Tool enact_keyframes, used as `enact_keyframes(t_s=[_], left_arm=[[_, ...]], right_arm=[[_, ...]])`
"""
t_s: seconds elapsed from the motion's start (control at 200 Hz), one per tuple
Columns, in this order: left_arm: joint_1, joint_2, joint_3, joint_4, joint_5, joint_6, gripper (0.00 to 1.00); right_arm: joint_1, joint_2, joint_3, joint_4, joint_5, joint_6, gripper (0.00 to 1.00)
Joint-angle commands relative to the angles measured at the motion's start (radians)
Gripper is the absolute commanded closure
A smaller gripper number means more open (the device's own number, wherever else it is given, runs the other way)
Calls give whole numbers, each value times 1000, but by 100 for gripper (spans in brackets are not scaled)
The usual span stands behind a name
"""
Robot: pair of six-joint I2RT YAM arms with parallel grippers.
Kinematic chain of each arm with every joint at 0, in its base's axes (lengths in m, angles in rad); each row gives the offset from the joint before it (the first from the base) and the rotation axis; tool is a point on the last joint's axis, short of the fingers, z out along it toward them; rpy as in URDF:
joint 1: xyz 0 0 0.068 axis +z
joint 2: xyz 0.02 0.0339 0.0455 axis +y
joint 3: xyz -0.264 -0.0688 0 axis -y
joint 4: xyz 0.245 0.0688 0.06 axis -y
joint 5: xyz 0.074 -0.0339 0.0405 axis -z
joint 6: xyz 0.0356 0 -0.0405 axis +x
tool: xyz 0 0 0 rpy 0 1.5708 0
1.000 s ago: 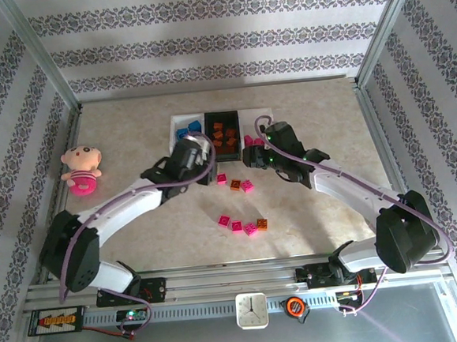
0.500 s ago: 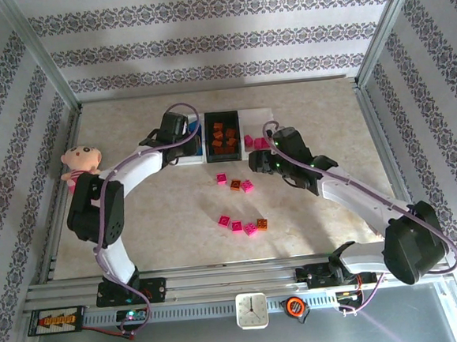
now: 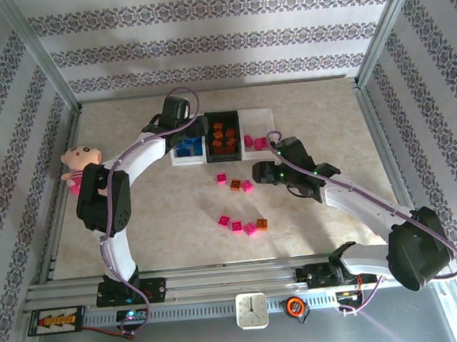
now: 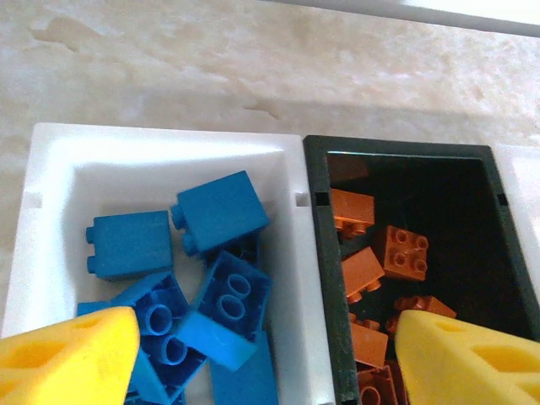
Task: Sort the legos into containers by color
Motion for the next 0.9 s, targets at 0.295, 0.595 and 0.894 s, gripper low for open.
enact_keyframes(t_s=[0.295, 0.595, 0.894], left_arm=[[-64, -478, -356, 100, 107, -92, 4], [-81, -826, -690, 42, 100, -160, 0], [-80, -1040, -873, -38, 80, -211, 0]], right_arm=[[91, 319, 144, -79, 1, -111, 33], [117, 498, 267, -165, 66, -211, 39], [128, 591, 335, -171, 79, -235, 47]])
